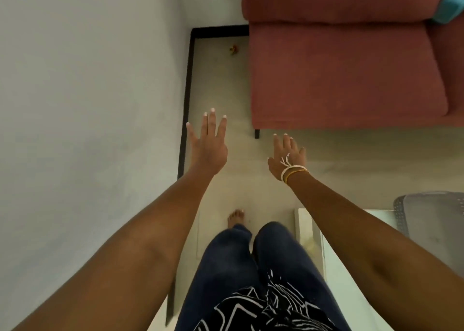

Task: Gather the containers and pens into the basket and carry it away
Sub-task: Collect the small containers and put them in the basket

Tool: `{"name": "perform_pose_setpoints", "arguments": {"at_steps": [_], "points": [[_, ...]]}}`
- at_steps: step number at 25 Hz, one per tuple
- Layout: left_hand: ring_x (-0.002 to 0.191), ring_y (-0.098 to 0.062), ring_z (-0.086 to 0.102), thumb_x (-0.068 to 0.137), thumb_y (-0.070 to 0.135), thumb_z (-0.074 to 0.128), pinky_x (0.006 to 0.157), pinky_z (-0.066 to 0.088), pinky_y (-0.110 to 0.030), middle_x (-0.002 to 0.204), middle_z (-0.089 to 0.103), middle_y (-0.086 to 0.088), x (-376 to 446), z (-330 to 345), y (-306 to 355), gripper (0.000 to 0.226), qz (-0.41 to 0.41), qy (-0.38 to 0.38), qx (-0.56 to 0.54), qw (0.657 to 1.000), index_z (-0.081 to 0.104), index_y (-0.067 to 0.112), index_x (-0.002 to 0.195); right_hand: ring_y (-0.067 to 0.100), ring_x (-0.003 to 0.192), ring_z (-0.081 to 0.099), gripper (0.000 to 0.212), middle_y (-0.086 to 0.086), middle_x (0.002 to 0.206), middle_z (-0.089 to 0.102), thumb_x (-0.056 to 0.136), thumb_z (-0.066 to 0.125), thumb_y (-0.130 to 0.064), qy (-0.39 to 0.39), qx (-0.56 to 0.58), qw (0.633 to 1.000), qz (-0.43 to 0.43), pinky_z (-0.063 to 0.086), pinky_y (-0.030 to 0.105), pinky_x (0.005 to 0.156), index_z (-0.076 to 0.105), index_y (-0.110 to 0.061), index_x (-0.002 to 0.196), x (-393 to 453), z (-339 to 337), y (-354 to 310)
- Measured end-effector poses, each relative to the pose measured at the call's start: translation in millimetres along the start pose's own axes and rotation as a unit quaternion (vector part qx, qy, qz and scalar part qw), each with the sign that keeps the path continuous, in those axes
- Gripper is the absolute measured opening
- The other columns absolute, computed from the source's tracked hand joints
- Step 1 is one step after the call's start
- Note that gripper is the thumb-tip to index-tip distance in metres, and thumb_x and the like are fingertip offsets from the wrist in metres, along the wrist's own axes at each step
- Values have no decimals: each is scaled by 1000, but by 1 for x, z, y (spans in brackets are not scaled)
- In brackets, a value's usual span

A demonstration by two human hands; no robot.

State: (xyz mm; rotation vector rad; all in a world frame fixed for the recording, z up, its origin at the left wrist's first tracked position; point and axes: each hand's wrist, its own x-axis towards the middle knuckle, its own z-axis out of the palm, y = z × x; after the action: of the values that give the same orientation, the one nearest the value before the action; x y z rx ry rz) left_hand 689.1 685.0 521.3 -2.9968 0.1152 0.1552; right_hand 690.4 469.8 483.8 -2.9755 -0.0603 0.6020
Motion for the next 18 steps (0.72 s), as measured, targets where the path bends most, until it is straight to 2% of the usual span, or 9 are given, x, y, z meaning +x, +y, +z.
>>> {"name": "perform_pose_setpoints", "arguments": {"at_steps": [4,9,16,18], "points": [[148,-34,17,91,37,49,109,22,-68,160,12,-18,85,-18,30,74,30,-44,-12,999,14,17,153,31,144,25,73,12,157,25,92,51,-38,4,64,996,66,30,55,111,15,-16,152,55,-34,25],[149,-34,12,95,41,42,109,16,-69,161,7,-18,187,-28,94,73,94,-67,0,993,8,17,154,30,145,26,72,11,156,27,94,47,-39,-9,119,984,134,29,53,113,12,-17,153,131,-69,96],[150,-33,5,97,42,39,114,11,-67,161,3,-17,323,-66,229,70,42,-119,-105,986,9,15,154,33,135,38,69,15,145,41,93,50,-37,-11,179,965,192,33,53,107,19,-13,151,245,-142,212],[150,-33,5,97,41,38,114,10,-66,161,3,-18,362,-78,266,69,50,-124,-137,981,11,13,153,33,135,40,69,16,145,41,93,49,-37,-22,186,959,215,33,51,108,19,-12,151,275,-160,243]]}}
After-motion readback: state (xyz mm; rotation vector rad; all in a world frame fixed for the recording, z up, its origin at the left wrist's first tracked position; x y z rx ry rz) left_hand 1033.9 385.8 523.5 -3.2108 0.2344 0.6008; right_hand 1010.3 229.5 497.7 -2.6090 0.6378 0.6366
